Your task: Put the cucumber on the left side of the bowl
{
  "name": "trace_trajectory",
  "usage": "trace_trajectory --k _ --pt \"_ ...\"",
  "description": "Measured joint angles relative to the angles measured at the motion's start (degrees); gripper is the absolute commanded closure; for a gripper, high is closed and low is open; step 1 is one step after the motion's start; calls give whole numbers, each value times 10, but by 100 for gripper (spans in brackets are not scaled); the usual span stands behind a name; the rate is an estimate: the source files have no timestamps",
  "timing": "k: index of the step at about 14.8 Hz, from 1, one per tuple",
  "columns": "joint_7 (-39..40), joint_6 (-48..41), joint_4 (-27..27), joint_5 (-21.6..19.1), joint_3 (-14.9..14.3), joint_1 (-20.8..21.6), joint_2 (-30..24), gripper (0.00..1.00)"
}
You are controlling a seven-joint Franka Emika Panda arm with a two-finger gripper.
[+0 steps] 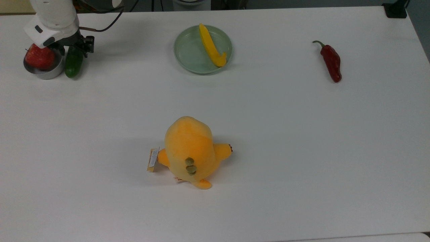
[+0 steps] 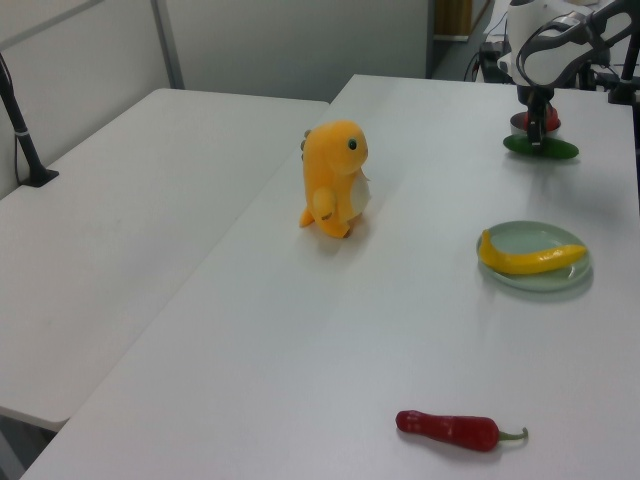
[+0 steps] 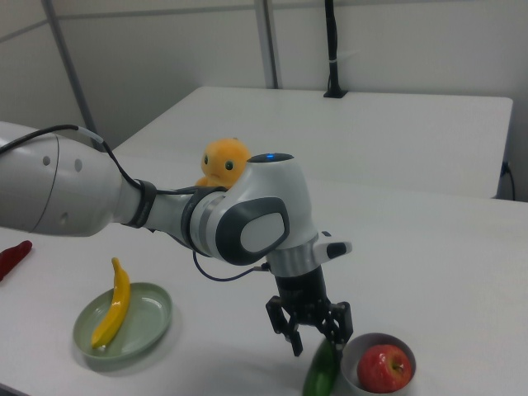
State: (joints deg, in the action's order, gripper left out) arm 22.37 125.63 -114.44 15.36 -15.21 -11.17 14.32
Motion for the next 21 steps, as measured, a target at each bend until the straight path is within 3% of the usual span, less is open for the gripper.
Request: trace_trajectory --k 9,13,17,21 --pt "-38 -16 28 -6 8 19 -4 0" --pt "-136 -39 52 -41 42 37 -38 0" --pt "-178 -168 95 -107 49 74 -109 0" --pt "-252 -185 101 -127 66 111 -146 0"
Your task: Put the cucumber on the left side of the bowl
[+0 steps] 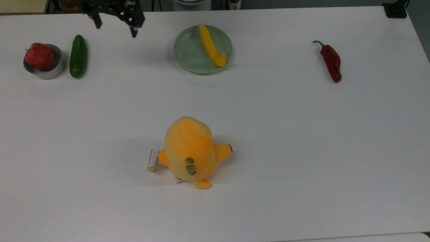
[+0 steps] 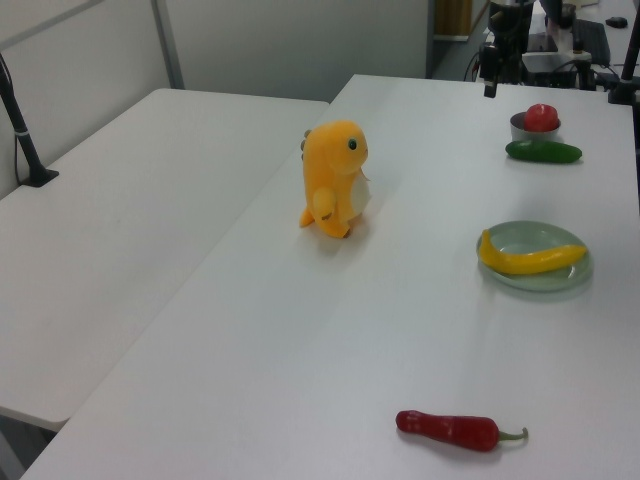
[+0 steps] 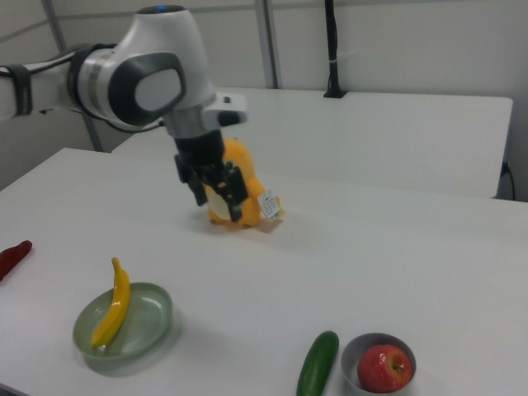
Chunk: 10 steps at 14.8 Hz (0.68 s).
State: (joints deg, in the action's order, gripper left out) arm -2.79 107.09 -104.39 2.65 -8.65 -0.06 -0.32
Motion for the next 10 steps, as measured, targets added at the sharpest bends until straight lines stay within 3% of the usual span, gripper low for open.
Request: trace_trajectory --k 6,10 --pt "-59 0 5 -26 92 7 0 0" --pt "-66 0 4 -27 130 10 5 0"
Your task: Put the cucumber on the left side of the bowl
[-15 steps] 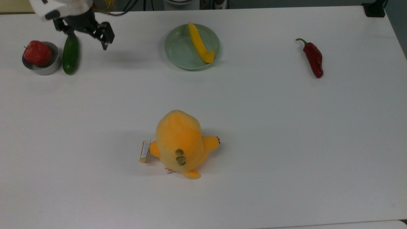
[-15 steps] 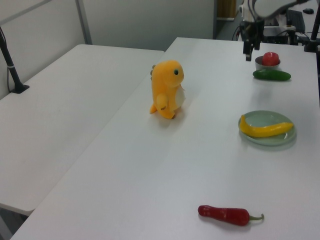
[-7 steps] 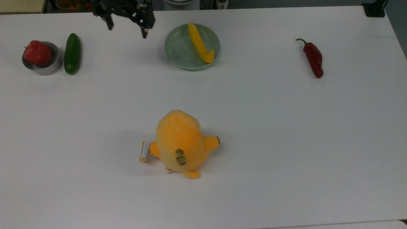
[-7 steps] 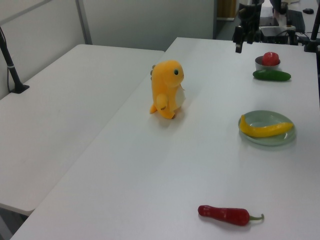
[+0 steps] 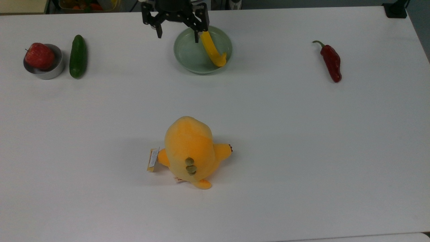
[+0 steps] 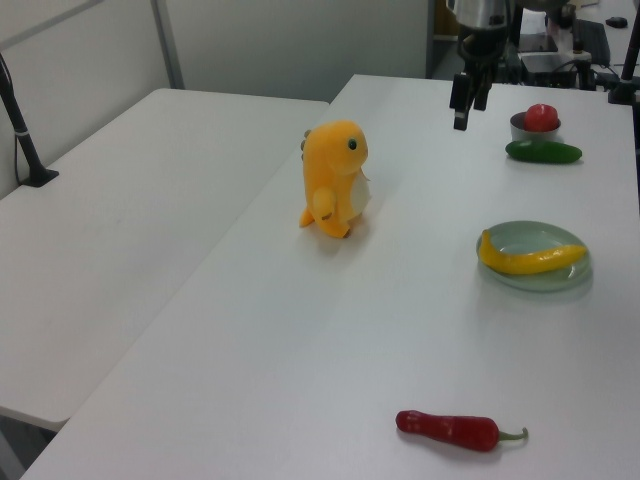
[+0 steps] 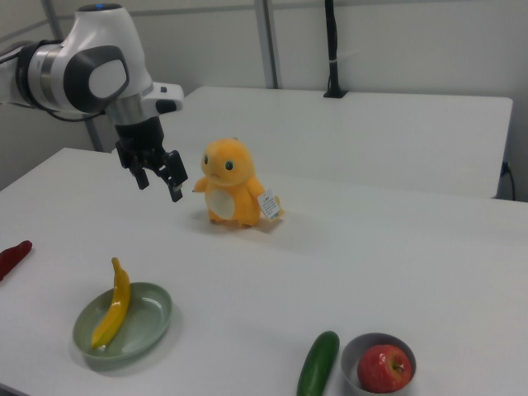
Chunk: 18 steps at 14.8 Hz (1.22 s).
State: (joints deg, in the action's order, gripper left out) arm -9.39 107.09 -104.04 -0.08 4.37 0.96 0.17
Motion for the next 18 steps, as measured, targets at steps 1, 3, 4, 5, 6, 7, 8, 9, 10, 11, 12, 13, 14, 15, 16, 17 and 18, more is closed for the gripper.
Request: trace_trajectory --k 1,3,4,5,6,7,8,9,10,11,12,13,14,15,16,17,18 --pt "0 0 -2 0 4 0 3 0" --pt "4 0 -3 0 6 0 9 0" --pt "12 0 -3 0 6 0 10 0" --pt "23 0 -3 0 6 0 11 0" --pt "26 0 -3 0 6 0 11 0" --pt "26 0 -3 0 6 0 11 0" --pt "29 0 -3 0 7 2 11 0" --pt "30 0 -3 0 7 7 11 0" --pt "30 0 -3 0 7 12 11 0" --pt "30 0 -3 0 7 17 11 0" --pt "30 0 -3 0 6 20 11 0" --pt "30 0 -3 0 1 26 11 0" --pt "30 0 -3 0 -9 35 11 0" --pt "30 0 -3 0 -23 46 10 0" --pt "31 0 -3 0 -27 48 10 0" --pt "31 0 -3 0 -30 49 10 0" --pt "32 0 -3 0 -33 50 10 0"
